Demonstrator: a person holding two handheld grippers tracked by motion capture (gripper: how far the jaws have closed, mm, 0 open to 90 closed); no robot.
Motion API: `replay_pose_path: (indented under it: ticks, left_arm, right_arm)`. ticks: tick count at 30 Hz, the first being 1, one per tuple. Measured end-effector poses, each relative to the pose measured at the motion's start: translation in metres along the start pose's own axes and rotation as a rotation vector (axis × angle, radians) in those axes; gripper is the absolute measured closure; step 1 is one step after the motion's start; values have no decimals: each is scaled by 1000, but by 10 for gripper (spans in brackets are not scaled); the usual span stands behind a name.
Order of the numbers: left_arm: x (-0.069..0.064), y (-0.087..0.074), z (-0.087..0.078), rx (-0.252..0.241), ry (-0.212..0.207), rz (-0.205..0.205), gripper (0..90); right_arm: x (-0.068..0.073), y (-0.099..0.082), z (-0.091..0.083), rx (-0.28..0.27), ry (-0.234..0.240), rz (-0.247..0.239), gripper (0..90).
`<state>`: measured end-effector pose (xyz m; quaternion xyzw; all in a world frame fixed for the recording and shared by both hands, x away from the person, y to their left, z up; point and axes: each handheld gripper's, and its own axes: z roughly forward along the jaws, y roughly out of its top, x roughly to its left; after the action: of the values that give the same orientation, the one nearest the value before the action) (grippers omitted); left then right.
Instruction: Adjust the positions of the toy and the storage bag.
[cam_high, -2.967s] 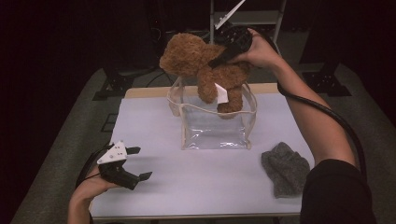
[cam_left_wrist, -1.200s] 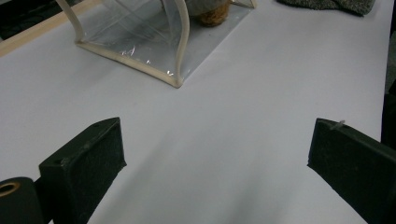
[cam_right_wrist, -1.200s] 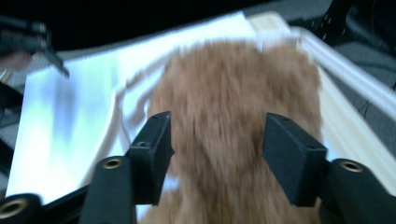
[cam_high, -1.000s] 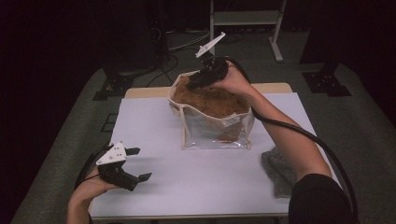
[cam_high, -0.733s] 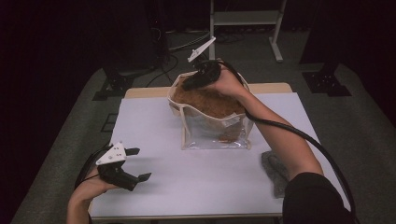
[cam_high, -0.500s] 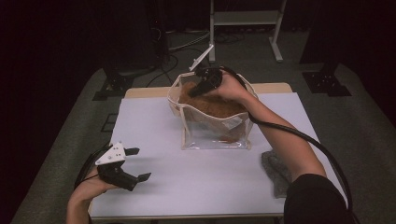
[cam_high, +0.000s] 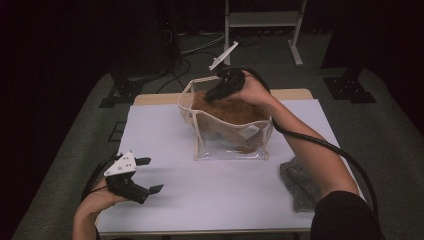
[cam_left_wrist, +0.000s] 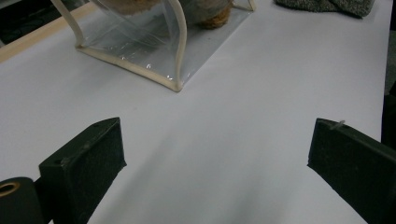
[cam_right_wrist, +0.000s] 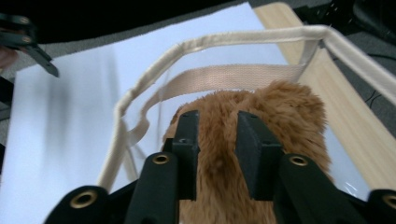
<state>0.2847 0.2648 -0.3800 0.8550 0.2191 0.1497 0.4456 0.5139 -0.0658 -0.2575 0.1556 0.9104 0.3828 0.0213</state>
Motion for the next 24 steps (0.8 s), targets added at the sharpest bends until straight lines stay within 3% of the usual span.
replay_pose_path:
  ticks: [11, 24]
  left_arm:
    - [-1, 3, 0, -21, -2, 6, 30]
    - [-2, 4, -1, -29, -1, 9, 31]
  right_arm:
    - [6, -37, -49, -60, -23, 65, 590]
    - [15, -67, -91, -118, -52, 94, 555]
